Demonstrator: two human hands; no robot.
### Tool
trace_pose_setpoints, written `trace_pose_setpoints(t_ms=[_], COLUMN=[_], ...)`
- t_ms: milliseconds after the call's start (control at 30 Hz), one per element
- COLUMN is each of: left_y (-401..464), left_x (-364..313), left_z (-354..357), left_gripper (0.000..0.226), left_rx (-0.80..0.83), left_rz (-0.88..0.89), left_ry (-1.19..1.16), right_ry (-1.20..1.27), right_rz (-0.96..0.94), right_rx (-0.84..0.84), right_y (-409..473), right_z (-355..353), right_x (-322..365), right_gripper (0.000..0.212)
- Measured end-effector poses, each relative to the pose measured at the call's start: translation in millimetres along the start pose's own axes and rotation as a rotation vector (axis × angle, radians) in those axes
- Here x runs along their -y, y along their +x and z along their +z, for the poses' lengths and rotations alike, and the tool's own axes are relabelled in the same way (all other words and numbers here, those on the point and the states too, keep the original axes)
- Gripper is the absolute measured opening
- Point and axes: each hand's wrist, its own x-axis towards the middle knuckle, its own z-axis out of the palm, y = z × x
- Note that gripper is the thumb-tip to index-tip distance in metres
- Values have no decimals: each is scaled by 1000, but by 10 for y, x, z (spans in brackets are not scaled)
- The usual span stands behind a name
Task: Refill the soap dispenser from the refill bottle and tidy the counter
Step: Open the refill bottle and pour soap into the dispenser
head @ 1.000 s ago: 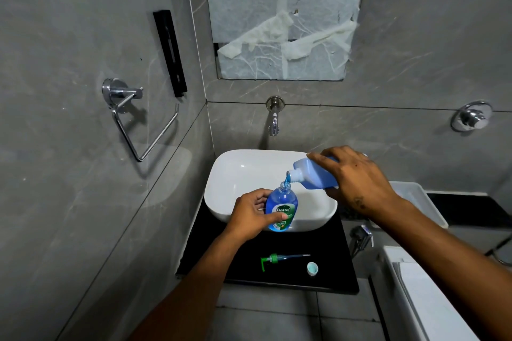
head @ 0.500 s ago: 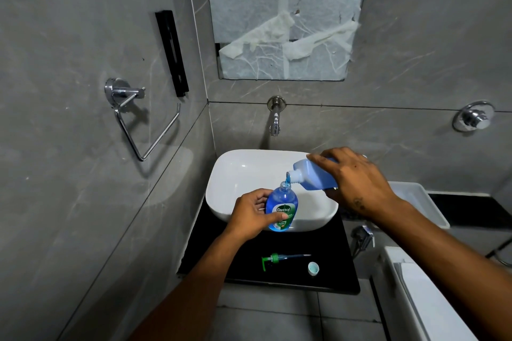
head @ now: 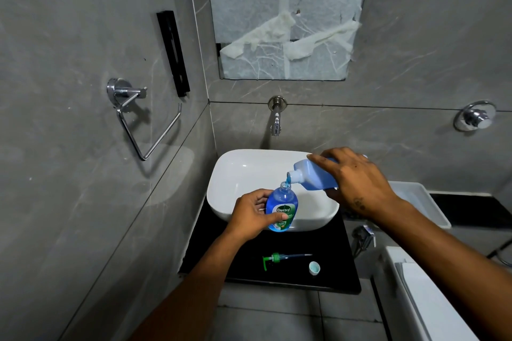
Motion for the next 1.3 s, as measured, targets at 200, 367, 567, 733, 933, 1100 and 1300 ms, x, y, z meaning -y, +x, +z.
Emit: trace_pose_setpoints(t_ms=[200,367,567,733,933,1100,1300], left_y=[5,9,10,-1,-19,-41,-64], left_x=[14,30,22,8,-1,13,97], left_z=[15,20,12,5,14,31,25], left_gripper=[48,50,50,45,45,46,49], left_rx=[4,-2,-4,-3,3,4,-9], left_rz=[1,9,2,2,6,1,-9], left_ry=[0,4,0,-13,-20,-30,-49], right_ry=[9,5,0,13,80,410,935], right_rz=[-2,-11,-12,-7,58,275,594], right_rx=[-4,-21,2,38,78,44,117], right_y=[-3,-6,7,-5,-42,-173,-605], right_z=[-12,-14,6,56,266,560,1269], right_x=[17,12,-2,-2,-60,-166,-496], right_gripper=[76,75,75,78,82,78,78])
